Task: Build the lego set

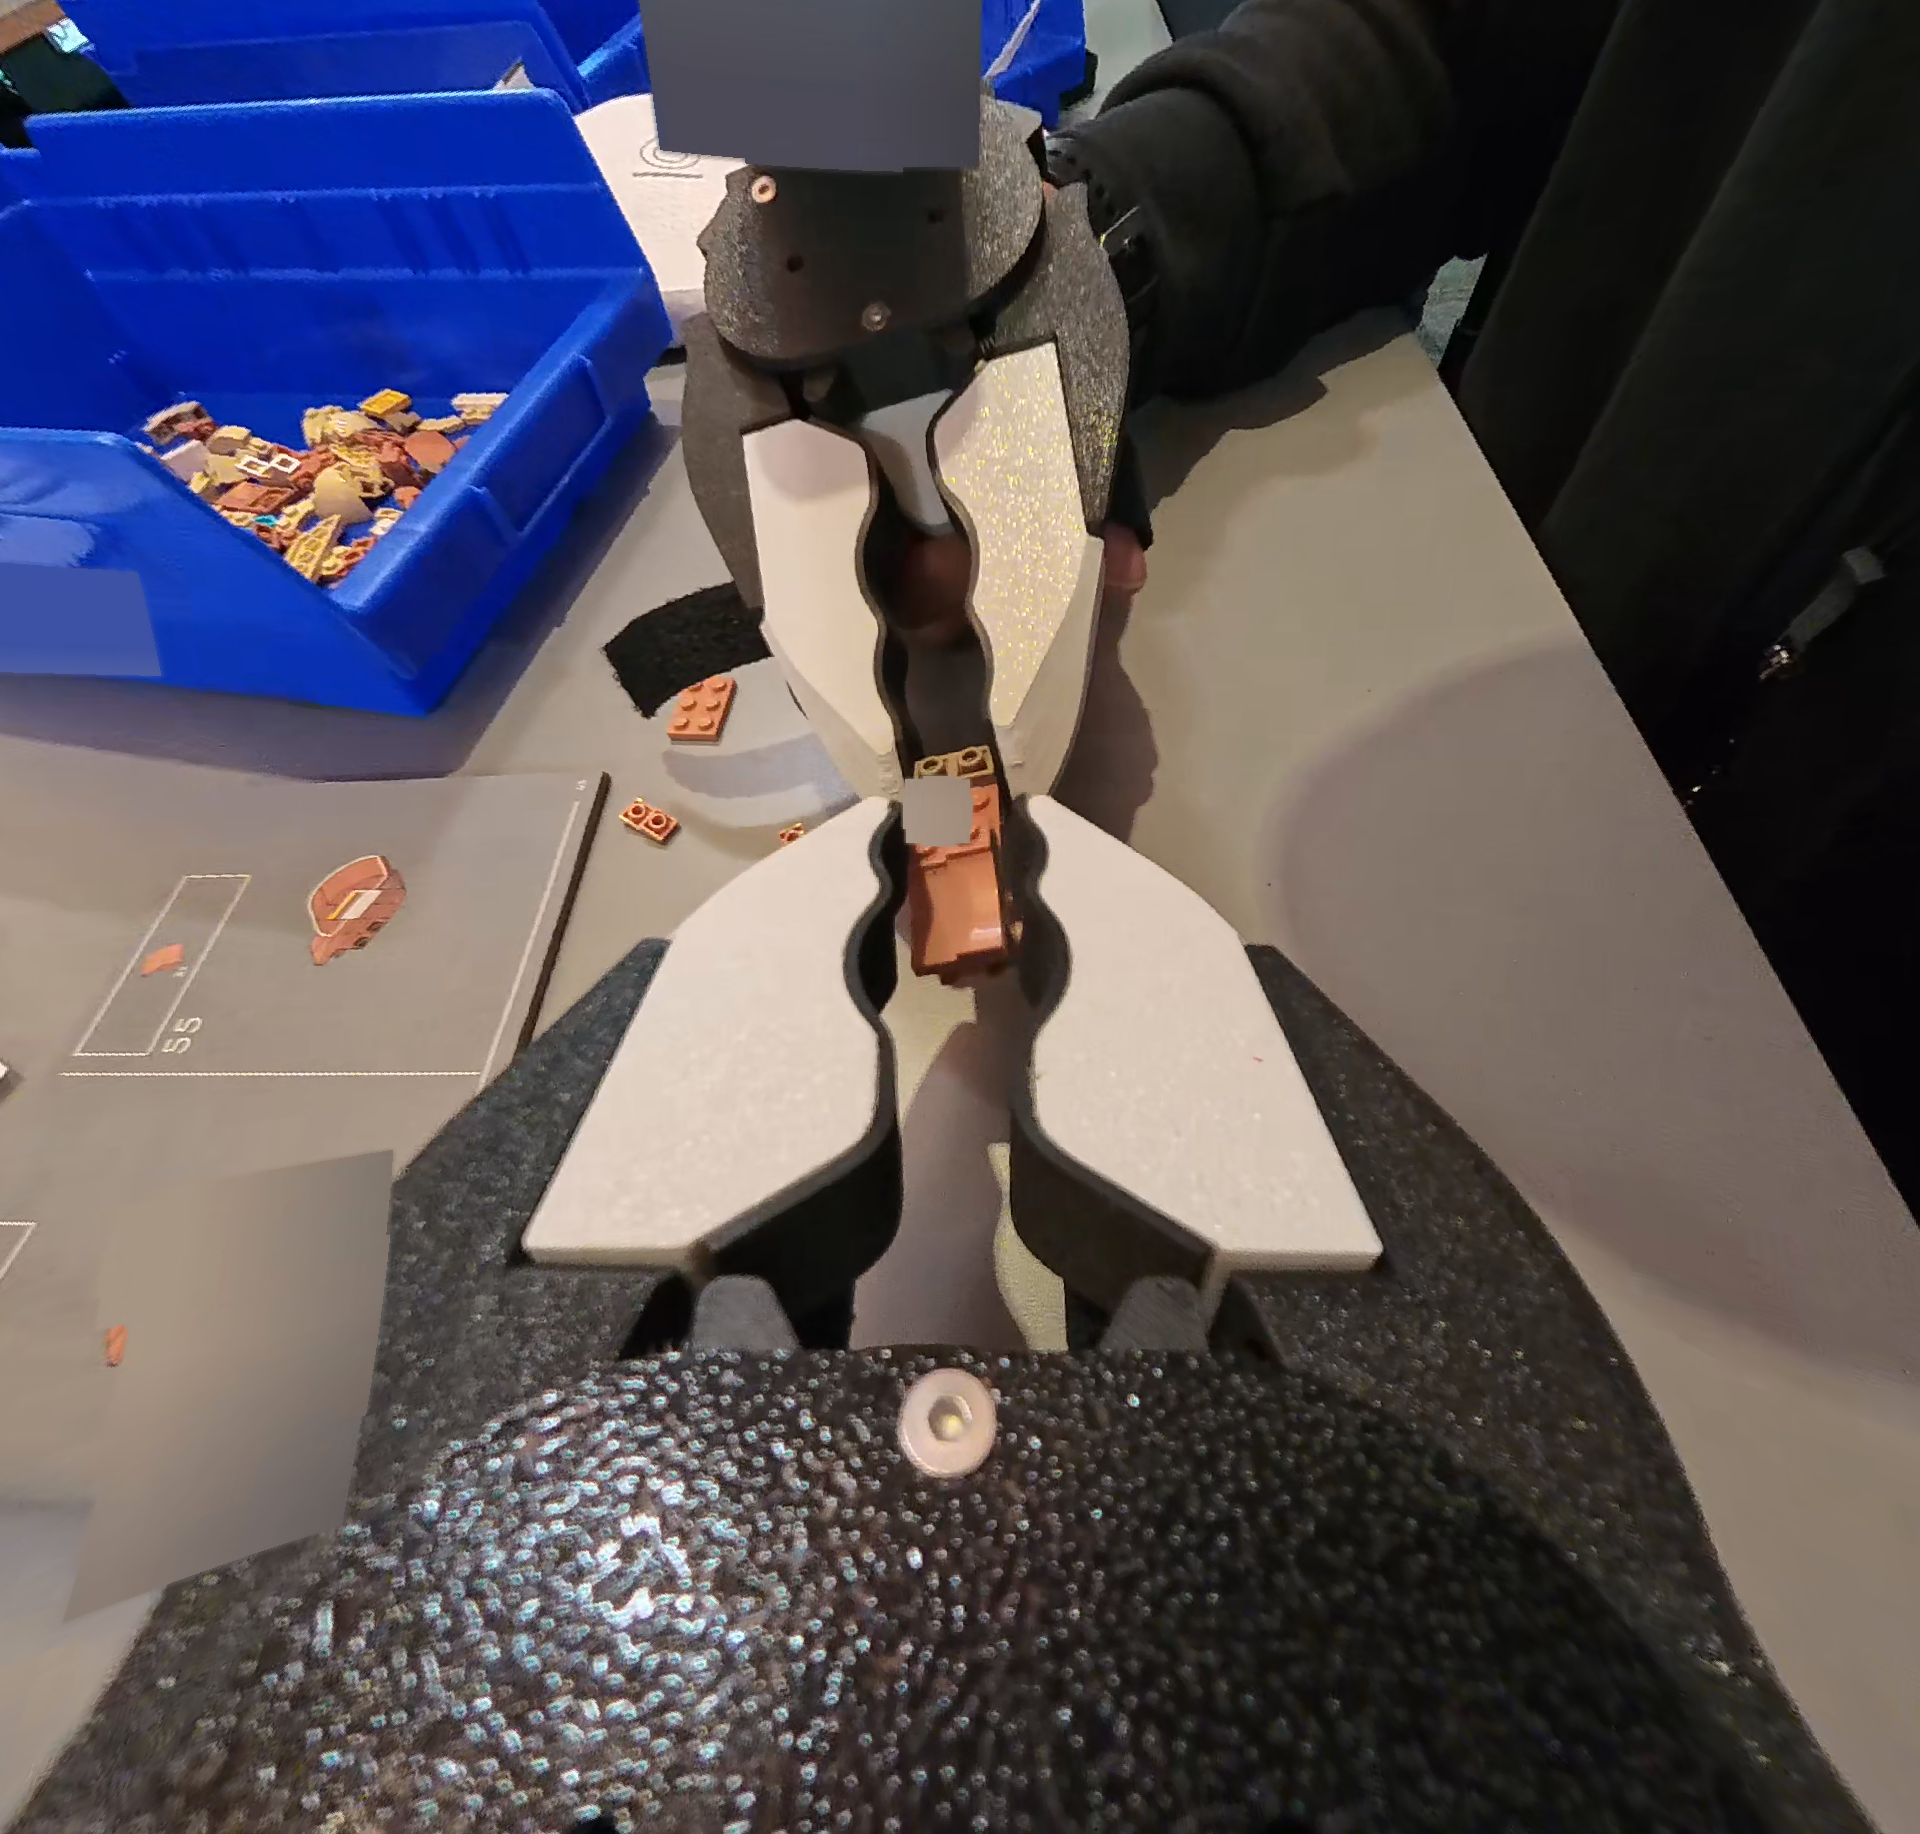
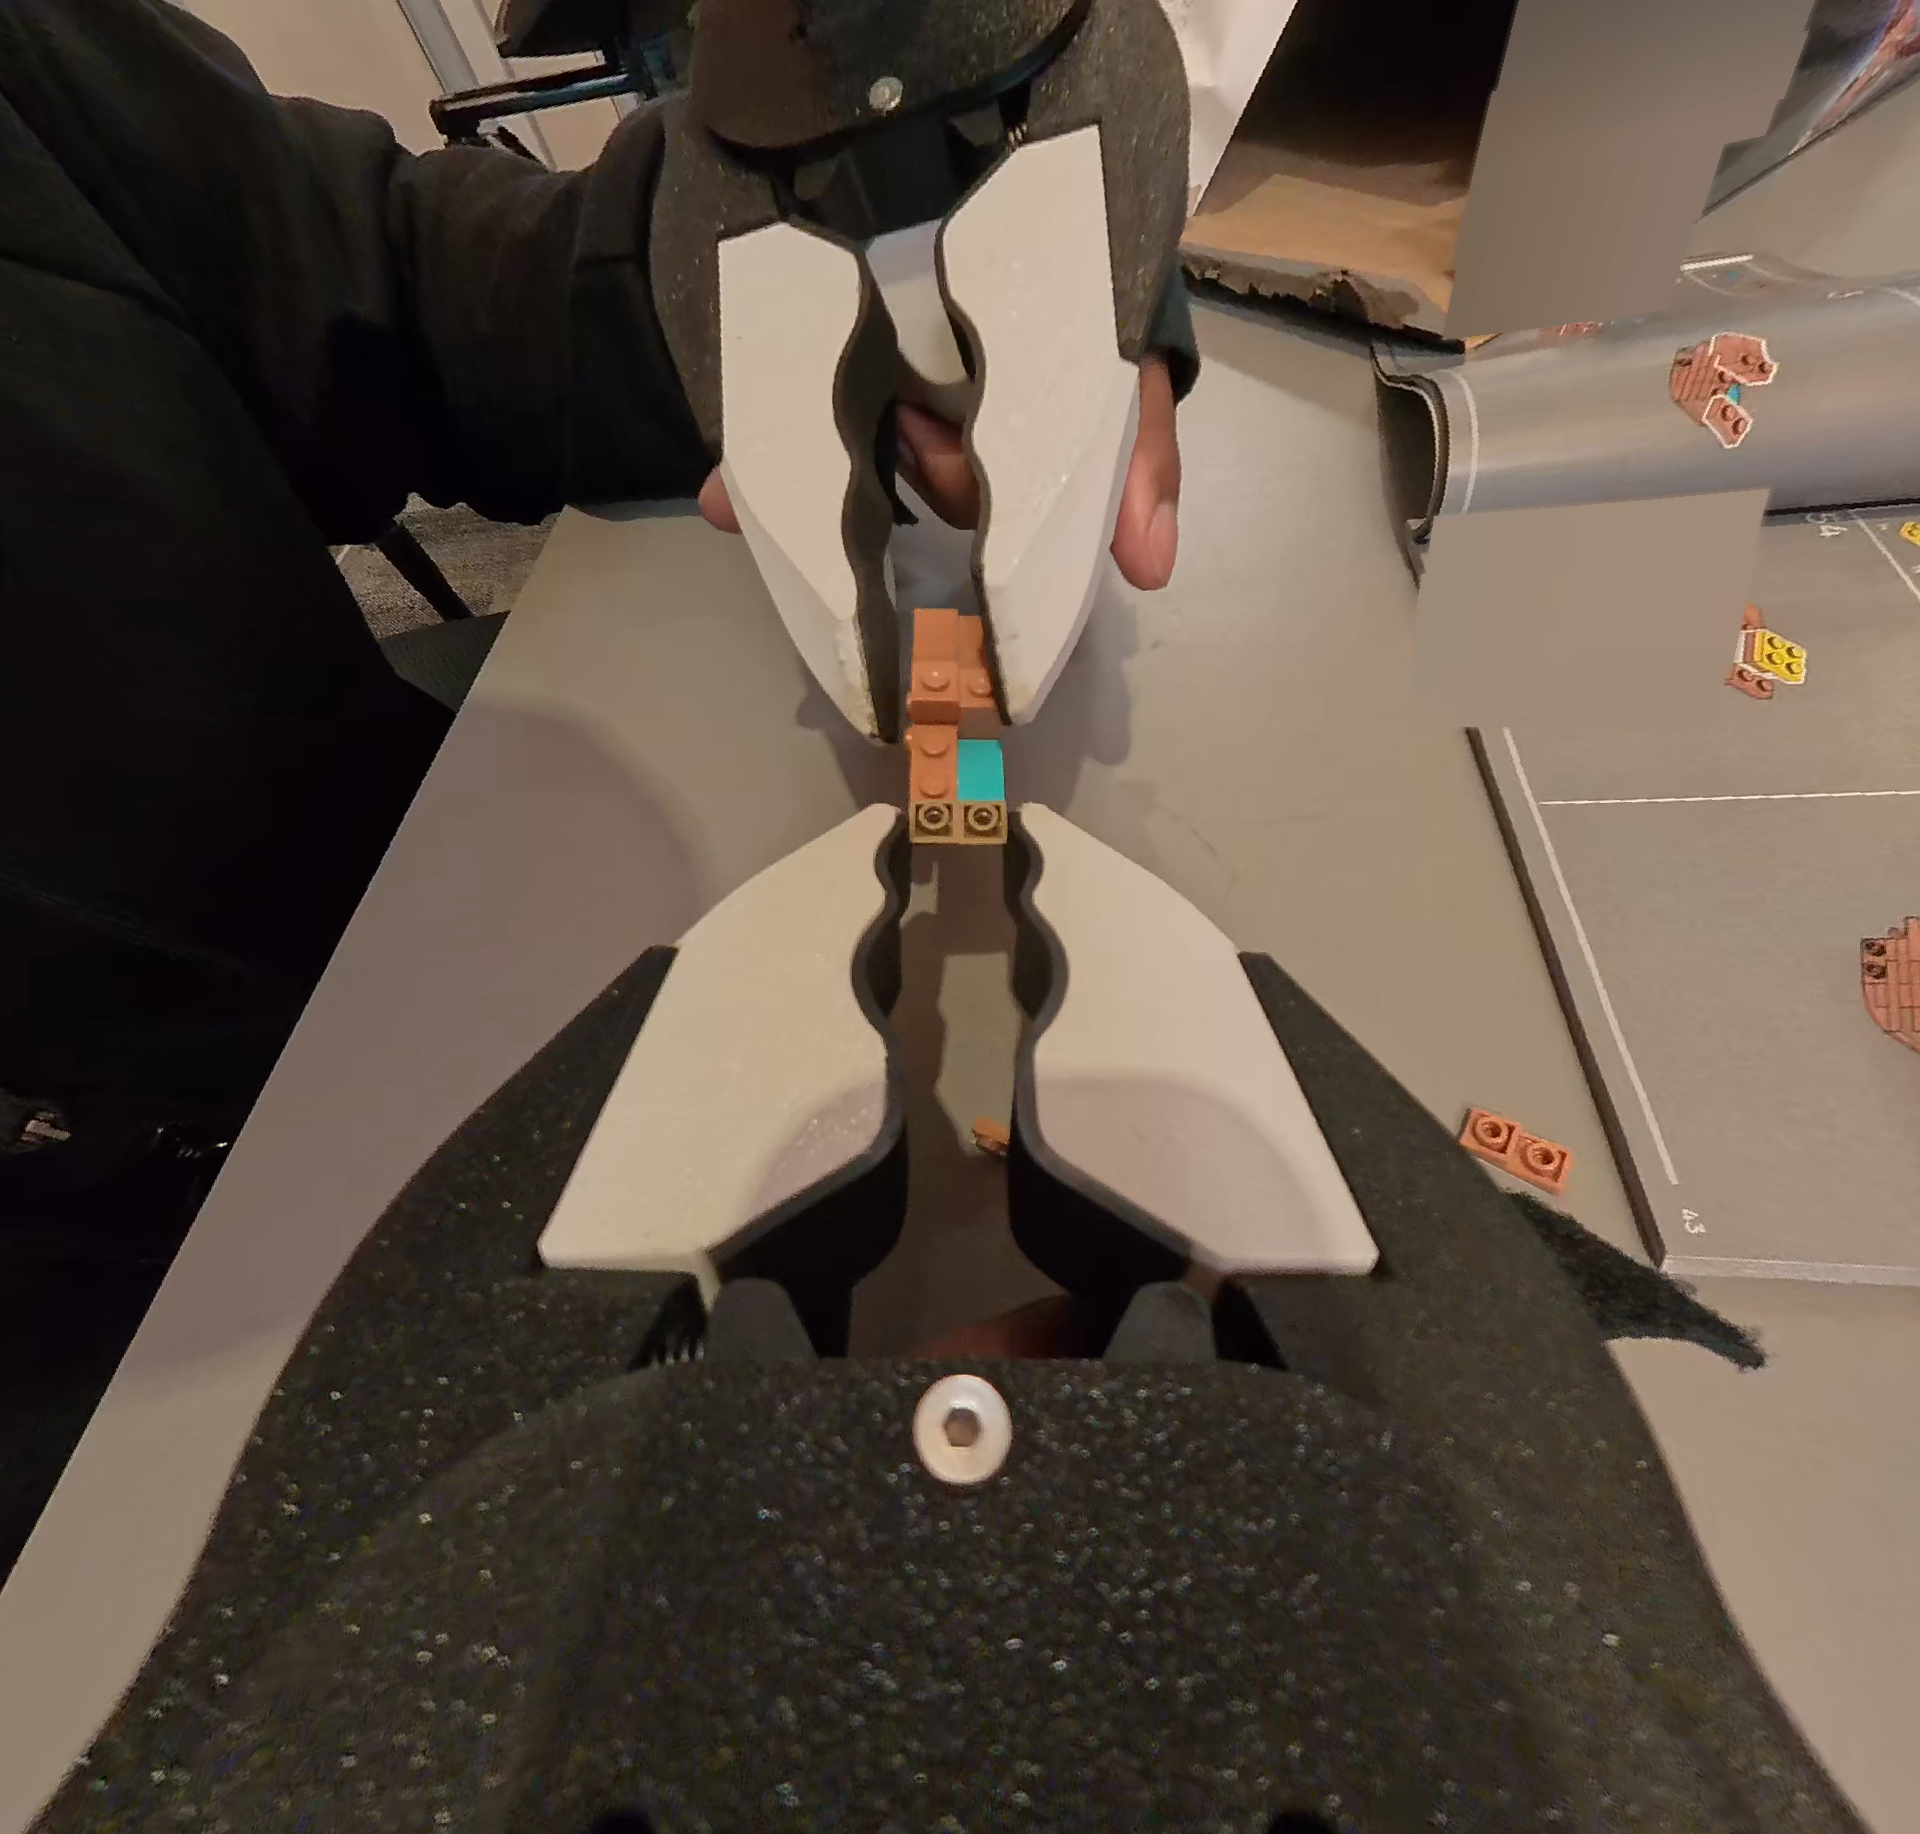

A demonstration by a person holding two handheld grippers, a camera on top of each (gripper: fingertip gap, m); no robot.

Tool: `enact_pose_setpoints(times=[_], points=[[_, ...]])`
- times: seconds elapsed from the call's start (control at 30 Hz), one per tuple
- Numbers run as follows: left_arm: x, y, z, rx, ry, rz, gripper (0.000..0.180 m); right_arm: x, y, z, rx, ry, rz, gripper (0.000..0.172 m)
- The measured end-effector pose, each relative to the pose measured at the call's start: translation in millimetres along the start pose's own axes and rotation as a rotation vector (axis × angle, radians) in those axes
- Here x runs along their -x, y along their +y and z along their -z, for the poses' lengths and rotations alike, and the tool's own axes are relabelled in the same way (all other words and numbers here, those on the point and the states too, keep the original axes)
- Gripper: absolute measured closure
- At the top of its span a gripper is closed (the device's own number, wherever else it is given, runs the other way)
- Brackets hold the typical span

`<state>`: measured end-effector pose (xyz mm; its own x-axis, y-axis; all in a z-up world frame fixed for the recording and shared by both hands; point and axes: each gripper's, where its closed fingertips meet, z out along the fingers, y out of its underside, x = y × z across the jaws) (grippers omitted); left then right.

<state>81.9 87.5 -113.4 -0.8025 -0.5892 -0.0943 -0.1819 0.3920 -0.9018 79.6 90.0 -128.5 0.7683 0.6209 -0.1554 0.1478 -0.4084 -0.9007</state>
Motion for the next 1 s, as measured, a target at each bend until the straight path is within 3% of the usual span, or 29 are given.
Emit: enact_pose_setpoints(times=[0.3,0.6,1.0], points=[[7,-9,8,-0.036,-0.060,-0.055,0.155,-1,-2,2,-0.017,-0.012,-0.039,0.155],[12,-9,18,-0.016,-0.216,-0.451,0.145,-5,-5,8,-0.052,-0.069,-0.195,0.155],[10,-9,14,0.008,-0.275,-0.625,0.141,-3,-4,8,-0.043,-0.093,-0.226,0.155]])
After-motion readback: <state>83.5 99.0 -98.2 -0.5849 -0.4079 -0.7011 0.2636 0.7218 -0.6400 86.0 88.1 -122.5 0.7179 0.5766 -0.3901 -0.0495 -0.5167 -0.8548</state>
